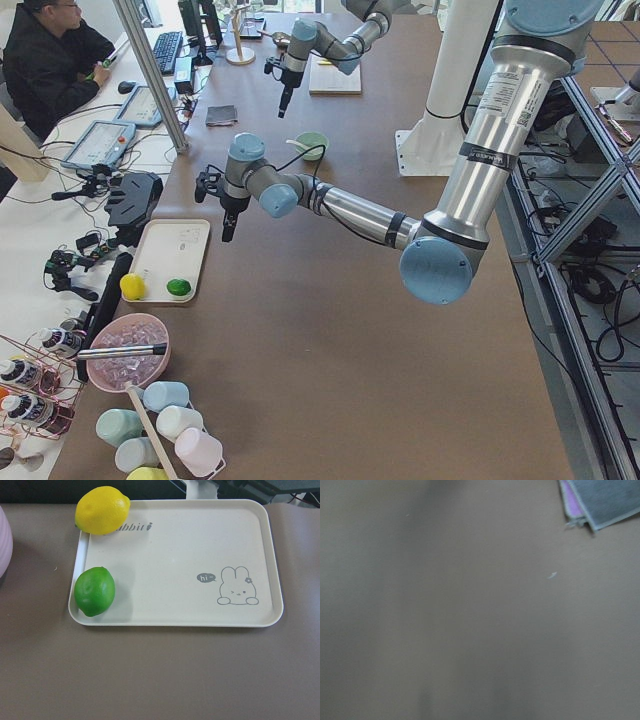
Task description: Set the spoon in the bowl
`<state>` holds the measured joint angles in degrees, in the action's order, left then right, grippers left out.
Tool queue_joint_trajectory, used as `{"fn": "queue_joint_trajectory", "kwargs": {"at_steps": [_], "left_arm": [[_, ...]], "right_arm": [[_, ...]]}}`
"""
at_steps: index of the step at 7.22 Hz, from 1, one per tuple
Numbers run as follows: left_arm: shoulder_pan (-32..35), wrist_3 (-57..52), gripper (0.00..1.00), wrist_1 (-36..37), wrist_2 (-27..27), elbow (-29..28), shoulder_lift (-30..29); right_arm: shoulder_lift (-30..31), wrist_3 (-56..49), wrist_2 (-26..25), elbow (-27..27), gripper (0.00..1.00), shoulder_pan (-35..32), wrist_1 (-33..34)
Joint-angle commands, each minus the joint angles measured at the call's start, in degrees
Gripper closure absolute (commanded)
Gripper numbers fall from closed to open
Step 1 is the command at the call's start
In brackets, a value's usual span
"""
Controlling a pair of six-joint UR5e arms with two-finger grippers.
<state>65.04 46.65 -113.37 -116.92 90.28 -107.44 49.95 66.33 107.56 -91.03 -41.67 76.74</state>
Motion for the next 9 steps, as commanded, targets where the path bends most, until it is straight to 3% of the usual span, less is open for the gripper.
{"fn": "queue_joint_trajectory", "kwargs": {"at_steps": [1, 4, 7, 9], "left_arm": [[3.0, -6.2, 0.02, 0.3, -2.1, 4.4, 6.9], [13.2, -12.3, 0.02, 3.2, -8.9, 4.9, 10.3], [14.4, -14.5, 0.02, 4.0, -9.1, 5.0, 11.6], [18.2, -20.0, 0.02, 11.9, -13.4, 5.2, 10.1]], "right_arm": [[12.6, -22.1, 15.0, -4.9, 0.0, -14.7, 1.0], [25.3, -49.7, 18.4, -4.2, 0.0, -28.8, 0.9], [34.1, -54.2, 25.0, -2.2, 0.0, -36.8, 1.0], [37.2, -59.0, 30.8, -0.4, 0.0, -40.2, 1.2]]}}
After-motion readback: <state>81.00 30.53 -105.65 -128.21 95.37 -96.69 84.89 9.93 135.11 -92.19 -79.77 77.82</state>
